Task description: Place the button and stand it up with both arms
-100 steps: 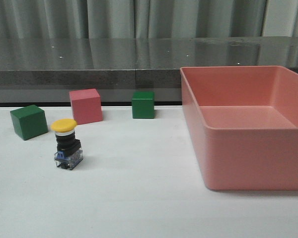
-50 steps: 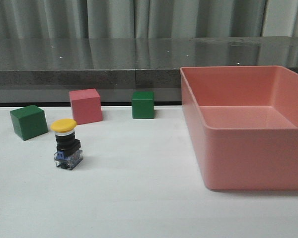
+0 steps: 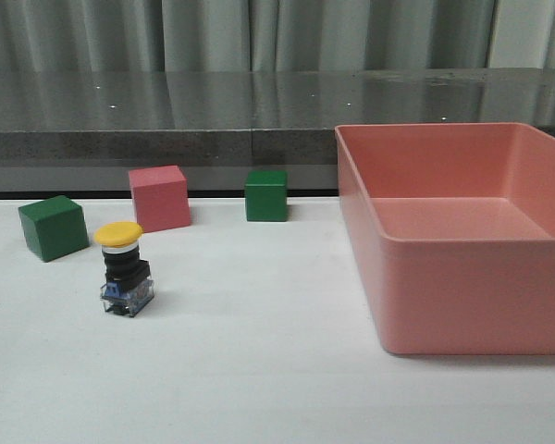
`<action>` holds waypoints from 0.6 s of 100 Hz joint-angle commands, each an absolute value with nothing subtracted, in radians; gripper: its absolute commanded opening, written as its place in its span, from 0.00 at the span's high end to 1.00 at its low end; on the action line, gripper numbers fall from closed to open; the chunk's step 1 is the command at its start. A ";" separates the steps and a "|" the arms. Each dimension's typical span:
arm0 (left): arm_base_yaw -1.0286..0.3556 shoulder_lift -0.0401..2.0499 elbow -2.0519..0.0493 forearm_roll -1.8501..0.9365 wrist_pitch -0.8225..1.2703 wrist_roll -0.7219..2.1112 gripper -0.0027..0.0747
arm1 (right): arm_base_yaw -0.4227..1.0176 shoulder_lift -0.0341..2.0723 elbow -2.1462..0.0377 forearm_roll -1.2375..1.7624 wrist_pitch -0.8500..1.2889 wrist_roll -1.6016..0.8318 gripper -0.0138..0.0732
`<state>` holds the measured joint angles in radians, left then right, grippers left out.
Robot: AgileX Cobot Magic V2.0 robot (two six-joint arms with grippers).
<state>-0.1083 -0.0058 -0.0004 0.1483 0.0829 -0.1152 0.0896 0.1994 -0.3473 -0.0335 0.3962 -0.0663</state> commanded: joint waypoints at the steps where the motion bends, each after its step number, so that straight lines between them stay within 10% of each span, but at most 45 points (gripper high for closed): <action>1: -0.114 -0.036 0.030 0.148 0.000 -0.128 0.99 | 0.085 0.210 -0.373 -0.037 0.322 -0.069 0.91; 60: -0.114 -0.036 0.030 0.148 0.000 -0.128 0.99 | 0.085 0.054 -0.203 -0.017 0.193 -0.036 0.91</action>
<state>-0.1083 -0.0058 -0.0004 0.1483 0.0813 -0.1157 0.0896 0.0958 -0.2365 -0.0290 0.3252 -0.0544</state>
